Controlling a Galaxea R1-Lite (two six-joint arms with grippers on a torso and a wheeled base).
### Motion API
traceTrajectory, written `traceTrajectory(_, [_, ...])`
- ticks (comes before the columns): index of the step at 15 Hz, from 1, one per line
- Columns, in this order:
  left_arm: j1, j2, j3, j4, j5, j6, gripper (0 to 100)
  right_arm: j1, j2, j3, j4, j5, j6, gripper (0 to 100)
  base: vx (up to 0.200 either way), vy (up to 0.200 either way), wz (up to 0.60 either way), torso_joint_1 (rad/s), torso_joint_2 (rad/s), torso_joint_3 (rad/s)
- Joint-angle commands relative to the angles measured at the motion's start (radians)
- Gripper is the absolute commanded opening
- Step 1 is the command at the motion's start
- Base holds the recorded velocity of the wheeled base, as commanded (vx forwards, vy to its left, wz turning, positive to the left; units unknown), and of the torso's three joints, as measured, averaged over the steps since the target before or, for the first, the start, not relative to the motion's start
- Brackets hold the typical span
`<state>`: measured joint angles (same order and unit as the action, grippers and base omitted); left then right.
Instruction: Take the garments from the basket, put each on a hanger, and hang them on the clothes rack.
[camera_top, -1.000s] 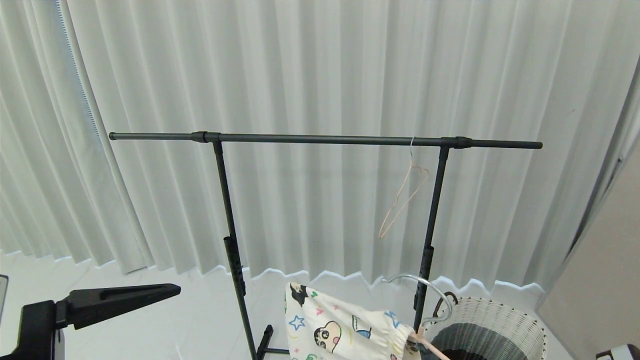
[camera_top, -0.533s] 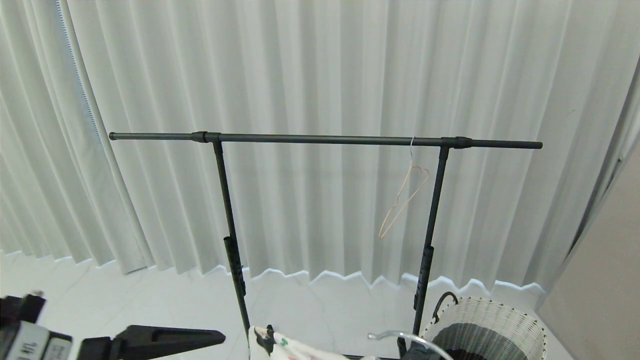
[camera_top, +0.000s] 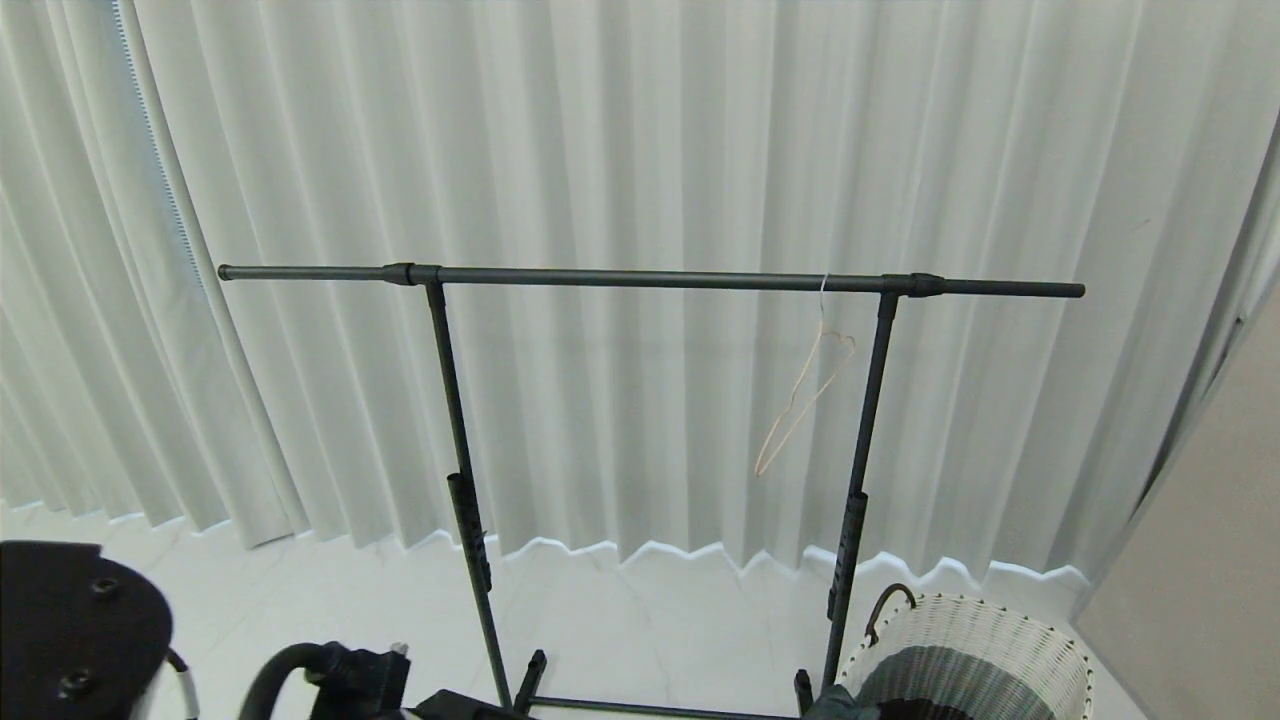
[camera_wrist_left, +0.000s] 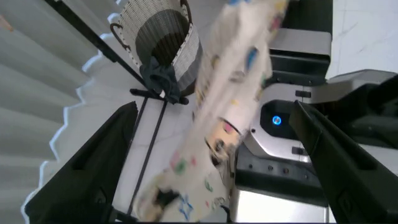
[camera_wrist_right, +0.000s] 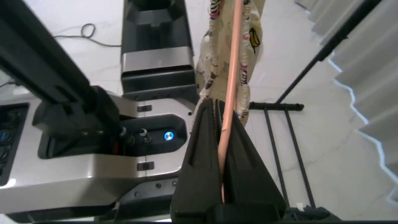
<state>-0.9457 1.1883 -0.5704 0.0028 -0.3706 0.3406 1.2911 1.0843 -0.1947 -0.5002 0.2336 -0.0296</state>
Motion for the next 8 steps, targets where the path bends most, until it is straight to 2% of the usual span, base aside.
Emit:
traceTrajectory(1, [-0.008, 0.106, 0.0, -0.066, -0.001, 0.0, 100, 0.034, 0.019, -0.006, -0.001, 0.0, -0.001, 0, 0.0, 0.0, 0.0, 0.0, 0.0, 0.0])
traceTrajectory(4, [-0.057, 0.126, 0.018, -0.075, -0.001, 0.035, 100, 0.034, 0.031, -0.022, -0.001, 0.0, -0.001, 0, 0.0, 0.0, 0.0, 0.0, 0.0, 0.0])
traceTrajectory(6, [-0.047, 0.131, 0.037, -0.075, -0.001, 0.075, 100, 0.036, 0.028, -0.022, -0.001, 0.0, -0.003, 0, 0.0, 0.0, 0.0, 0.0, 0.0, 0.0])
traceTrajectory(8, [-0.042, 0.131, 0.032, -0.075, 0.001, 0.077, 100, 0.036, 0.029, -0.023, -0.003, 0.0, -0.004, 0, 0.0, 0.0, 0.0, 0.0, 0.0, 0.0])
